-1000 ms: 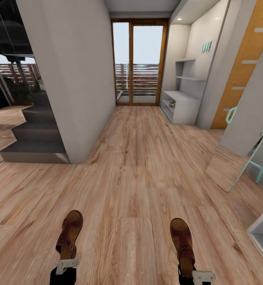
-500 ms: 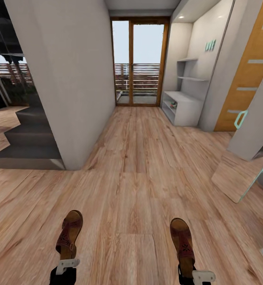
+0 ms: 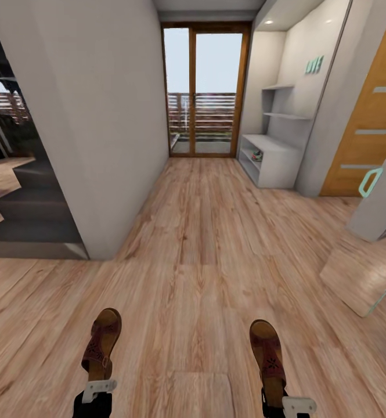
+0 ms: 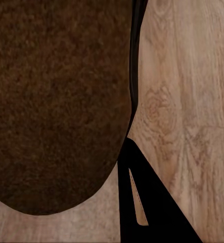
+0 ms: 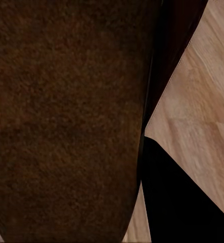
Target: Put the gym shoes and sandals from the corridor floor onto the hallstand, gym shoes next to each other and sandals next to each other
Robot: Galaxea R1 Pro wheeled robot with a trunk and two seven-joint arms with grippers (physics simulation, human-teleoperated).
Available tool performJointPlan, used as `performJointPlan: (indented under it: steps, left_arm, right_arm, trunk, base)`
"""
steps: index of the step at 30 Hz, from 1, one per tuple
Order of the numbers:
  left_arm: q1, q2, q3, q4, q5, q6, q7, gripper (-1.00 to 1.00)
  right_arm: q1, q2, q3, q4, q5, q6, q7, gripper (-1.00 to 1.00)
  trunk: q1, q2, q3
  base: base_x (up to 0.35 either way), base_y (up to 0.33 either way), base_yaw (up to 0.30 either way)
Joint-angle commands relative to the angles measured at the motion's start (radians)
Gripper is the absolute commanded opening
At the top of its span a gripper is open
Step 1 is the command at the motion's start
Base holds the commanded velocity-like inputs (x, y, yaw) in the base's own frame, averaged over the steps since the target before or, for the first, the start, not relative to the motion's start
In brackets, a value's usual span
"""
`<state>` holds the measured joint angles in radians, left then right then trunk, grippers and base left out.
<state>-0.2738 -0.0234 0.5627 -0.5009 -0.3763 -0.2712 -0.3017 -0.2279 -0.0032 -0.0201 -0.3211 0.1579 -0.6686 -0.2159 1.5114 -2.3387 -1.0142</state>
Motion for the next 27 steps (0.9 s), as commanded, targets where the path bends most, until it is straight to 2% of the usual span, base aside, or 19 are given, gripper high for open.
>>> performJointPlan:
  steps: [1, 27]
  left_arm:
    - [-0.001, -0.001, 0.008, -0.001, -0.007, -0.003, -0.007, -1.00]
    - [0.007, -0.001, 0.009, -0.002, -0.007, -0.005, -0.007, -1.00]
  right_arm:
    - [-0.001, 0.000, -0.002, 0.001, 0.008, -0.002, -0.007, -1.00]
    - [-0.001, 0.000, -0.001, 0.001, 0.006, -0.002, -0.007, -1.00]
  trunk:
    - [0.000, 0.000, -0.001]
    - [0.000, 0.000, -0.001]
  base:
    - [0.339, 0.000, 0.000]
    - [0.339, 0.000, -0.009]
